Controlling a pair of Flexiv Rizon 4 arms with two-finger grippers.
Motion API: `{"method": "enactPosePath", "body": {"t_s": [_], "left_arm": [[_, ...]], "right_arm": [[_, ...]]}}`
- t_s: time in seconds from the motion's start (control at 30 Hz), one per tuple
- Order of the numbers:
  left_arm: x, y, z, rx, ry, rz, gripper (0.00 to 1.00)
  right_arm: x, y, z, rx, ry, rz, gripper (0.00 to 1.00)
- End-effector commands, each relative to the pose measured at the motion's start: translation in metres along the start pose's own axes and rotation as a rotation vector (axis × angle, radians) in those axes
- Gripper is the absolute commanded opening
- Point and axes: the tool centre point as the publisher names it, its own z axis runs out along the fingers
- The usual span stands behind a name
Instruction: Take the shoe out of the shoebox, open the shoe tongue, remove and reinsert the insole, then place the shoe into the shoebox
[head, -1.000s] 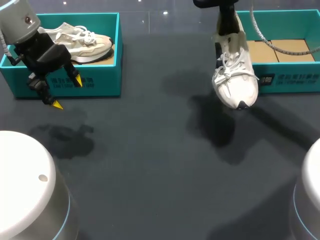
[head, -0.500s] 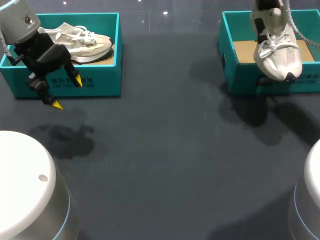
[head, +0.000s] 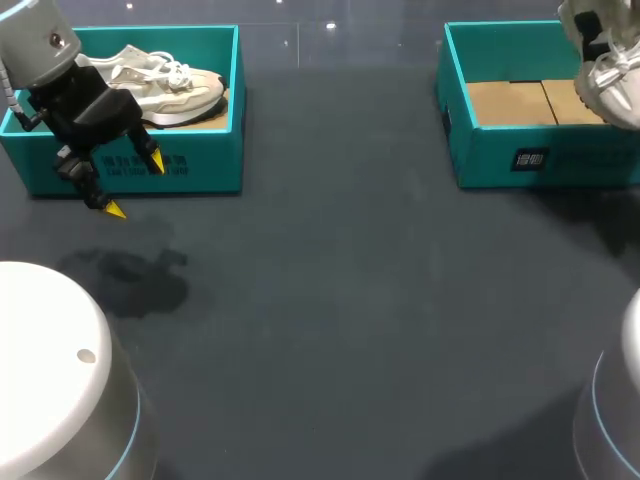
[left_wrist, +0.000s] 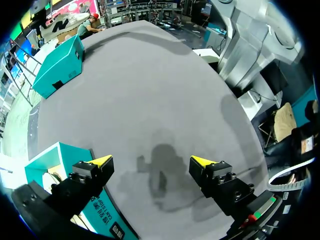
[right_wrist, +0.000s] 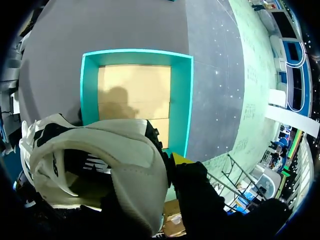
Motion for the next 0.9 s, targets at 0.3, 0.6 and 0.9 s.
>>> {"method": "enactPosePath", "body": {"t_s": [0.3, 0.6, 0.9], "left_arm": [[0.0, 0.0, 0.0, -0.003, 0.0, 0.001, 1.0], [0.0, 0.0, 0.0, -0.003, 0.0, 0.001, 1.0], [0.0, 0.0, 0.0, -0.003, 0.0, 0.001, 1.0]], "right_arm": [[-0.036, -0.022, 0.029, -0.004, 0.042, 0.034, 0.0], [-0.002, -0.038, 0.033, 0.035, 0.056, 0.307, 0.0], [0.039, -0.059, 0.035, 0.116, 0.051, 0.647, 0.0]]}}
